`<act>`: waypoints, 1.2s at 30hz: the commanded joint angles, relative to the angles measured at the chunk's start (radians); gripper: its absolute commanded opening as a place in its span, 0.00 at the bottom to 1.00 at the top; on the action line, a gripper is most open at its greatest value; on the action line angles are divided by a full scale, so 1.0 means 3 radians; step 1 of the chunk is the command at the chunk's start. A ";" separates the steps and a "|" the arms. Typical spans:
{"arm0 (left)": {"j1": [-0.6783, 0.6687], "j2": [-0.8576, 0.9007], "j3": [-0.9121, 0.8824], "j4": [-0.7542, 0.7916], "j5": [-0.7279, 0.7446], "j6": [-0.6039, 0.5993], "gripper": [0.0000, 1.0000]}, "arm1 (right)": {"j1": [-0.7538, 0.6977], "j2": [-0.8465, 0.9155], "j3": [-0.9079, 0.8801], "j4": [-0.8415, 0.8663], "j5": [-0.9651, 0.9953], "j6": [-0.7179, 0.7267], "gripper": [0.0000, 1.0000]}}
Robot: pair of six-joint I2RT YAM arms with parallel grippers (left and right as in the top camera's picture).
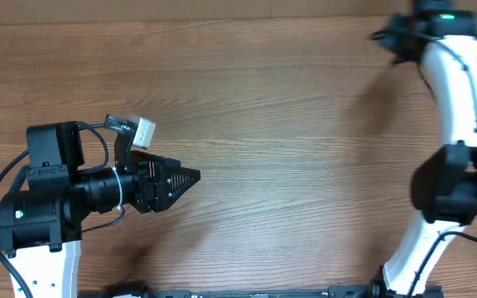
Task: Untangle cables
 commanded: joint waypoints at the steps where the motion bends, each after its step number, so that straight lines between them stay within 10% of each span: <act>1: -0.0010 -0.0036 0.0009 0.0085 0.0015 -0.0139 0.68 | -0.0610 -0.0058 0.0061 0.0050 0.0177 -0.0217 0.04; 17: -0.0010 -0.0036 0.0009 0.0390 0.0323 -0.0479 0.66 | -0.2485 -0.0058 0.0061 0.0170 0.0149 -0.0654 0.08; 19: -0.0010 -0.0036 0.0009 0.0415 0.0345 -0.0479 0.66 | -0.2565 -0.0058 0.0062 0.0173 0.0010 -0.0656 1.00; 30: -0.0010 -0.0038 0.0074 0.0462 0.0804 -0.0352 0.62 | -0.2516 -0.0356 0.0062 0.0577 -0.2772 -0.0790 1.00; 36: -0.0010 -0.0055 0.0220 0.0460 0.0801 -0.0289 0.62 | -0.2296 -0.0818 0.0062 0.0641 -0.3109 -0.0763 1.00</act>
